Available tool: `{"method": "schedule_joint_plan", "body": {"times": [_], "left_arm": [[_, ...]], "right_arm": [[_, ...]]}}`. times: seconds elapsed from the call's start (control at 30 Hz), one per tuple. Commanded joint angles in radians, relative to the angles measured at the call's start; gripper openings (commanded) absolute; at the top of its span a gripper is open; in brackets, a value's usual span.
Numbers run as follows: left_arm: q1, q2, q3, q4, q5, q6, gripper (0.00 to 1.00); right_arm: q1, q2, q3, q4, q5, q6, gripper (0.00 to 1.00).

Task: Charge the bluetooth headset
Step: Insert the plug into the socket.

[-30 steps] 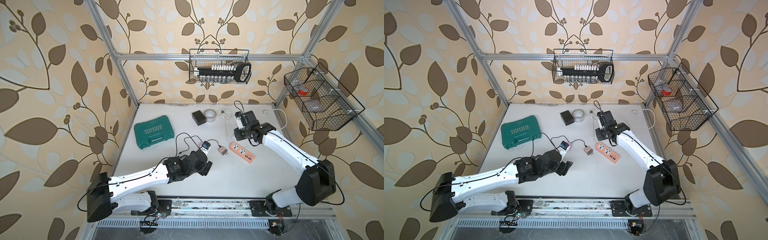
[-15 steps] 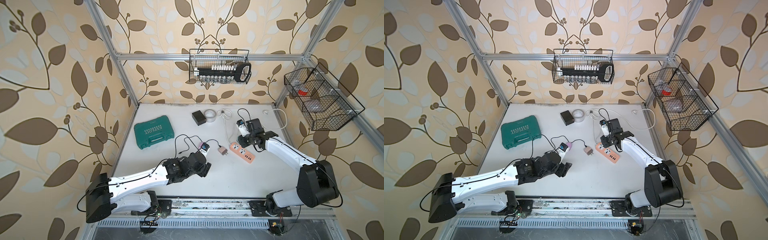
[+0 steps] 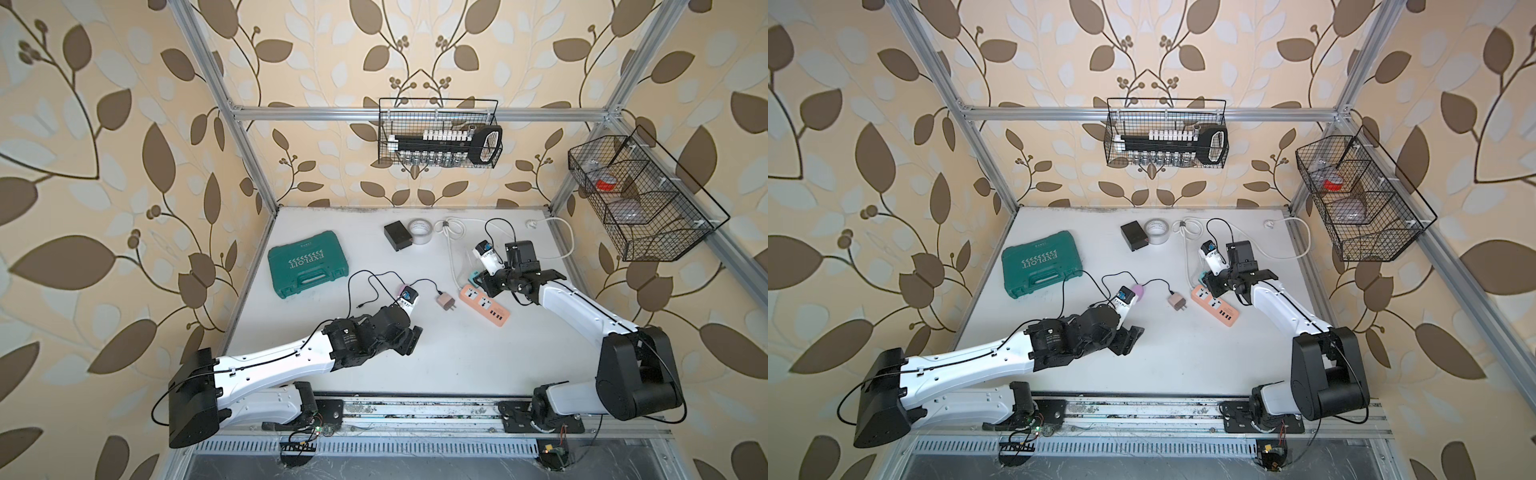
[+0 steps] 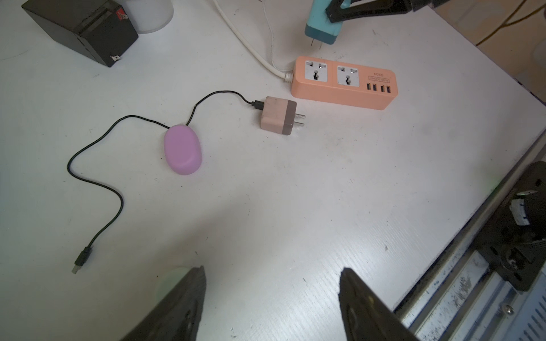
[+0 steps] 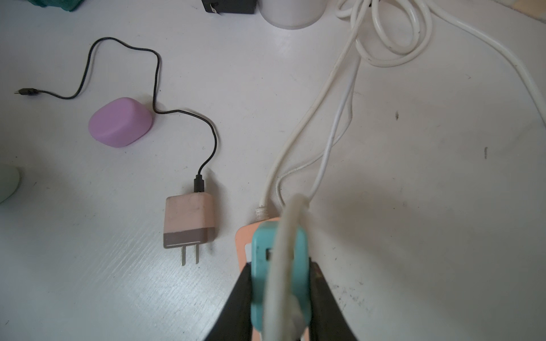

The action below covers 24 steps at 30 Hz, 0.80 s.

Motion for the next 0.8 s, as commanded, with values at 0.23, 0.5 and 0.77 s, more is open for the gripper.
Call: {"method": "schedule_joint_plan", "body": {"times": [0.23,0.5,0.77], "left_arm": [[-0.005,-0.046,-0.023,0.03,0.011,-0.025,0.73],[-0.005,-0.055,-0.034,0.04,0.021,-0.031,0.73],[-0.006,-0.068,-0.049,0.044,0.018,-0.037,0.73]], "right_arm": [[-0.026,0.034,0.041,-0.111,-0.109,-0.122,0.1],[-0.02,0.044,0.014,-0.068,-0.041,-0.133,0.1],[-0.012,0.088,0.007,-0.045,-0.029,-0.154,0.09]]}}
